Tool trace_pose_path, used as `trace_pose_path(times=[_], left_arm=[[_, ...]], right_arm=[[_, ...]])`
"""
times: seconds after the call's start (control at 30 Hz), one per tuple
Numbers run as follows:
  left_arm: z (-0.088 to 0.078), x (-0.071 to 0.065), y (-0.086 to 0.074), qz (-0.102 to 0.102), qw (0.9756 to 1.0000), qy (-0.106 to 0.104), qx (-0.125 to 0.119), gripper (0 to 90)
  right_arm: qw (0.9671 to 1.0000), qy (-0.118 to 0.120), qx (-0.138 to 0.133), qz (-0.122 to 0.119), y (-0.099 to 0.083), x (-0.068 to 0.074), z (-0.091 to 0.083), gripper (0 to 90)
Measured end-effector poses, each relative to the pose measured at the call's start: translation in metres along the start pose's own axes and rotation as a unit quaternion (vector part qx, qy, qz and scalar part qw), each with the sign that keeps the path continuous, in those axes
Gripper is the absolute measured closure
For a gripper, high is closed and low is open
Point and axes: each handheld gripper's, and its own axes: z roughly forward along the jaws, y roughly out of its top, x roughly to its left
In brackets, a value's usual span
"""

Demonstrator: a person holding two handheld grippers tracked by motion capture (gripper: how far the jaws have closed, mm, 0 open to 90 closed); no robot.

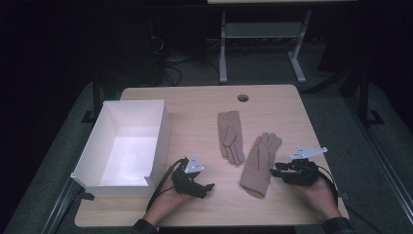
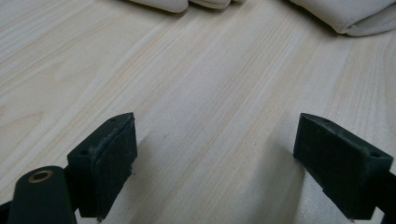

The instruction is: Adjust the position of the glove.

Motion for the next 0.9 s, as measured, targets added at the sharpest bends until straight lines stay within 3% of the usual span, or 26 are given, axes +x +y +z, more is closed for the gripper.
trace_pose_path(times=[0.13, 0.23, 0.33, 0.5, 0.67, 0.9], left_arm=[[0.0, 0.0, 0.0, 0.0, 1.0, 0.0, 0.0, 12.8], [0.0, 0.0, 0.0, -0.001, 1.0, 0.0, -0.001, 12.8], [0.0, 0.0, 0.0, -0.002, 1.0, 0.0, -0.002, 12.8], [0.0, 0.0, 0.0, -0.002, 1.0, 0.0, -0.002, 12.8], [0.0, -0.001, 0.0, -0.004, 1.0, 0.0, -0.003, 12.8], [0.0, 0.0, 0.0, -0.002, 1.0, 0.001, -0.003, 12.8]], right_arm=[[0.9998, 0.009, -0.002, -0.014, 0.004, 0.005, 0.003, 76.9], [0.9991, 0.031, 0.002, -0.028, 0.013, 0.012, 0.009, 88.5], [0.998, 0.042, -0.001, -0.048, 0.019, 0.017, 0.016, 90.0], [0.9975, 0.052, -0.002, -0.048, 0.024, 0.022, 0.025, 90.0], [0.9965, 0.061, 0.023, -0.052, 0.028, 0.03, 0.043, 90.0], [0.9946, 0.069, 0.047, -0.062, 0.028, 0.038, 0.054, 90.0]])
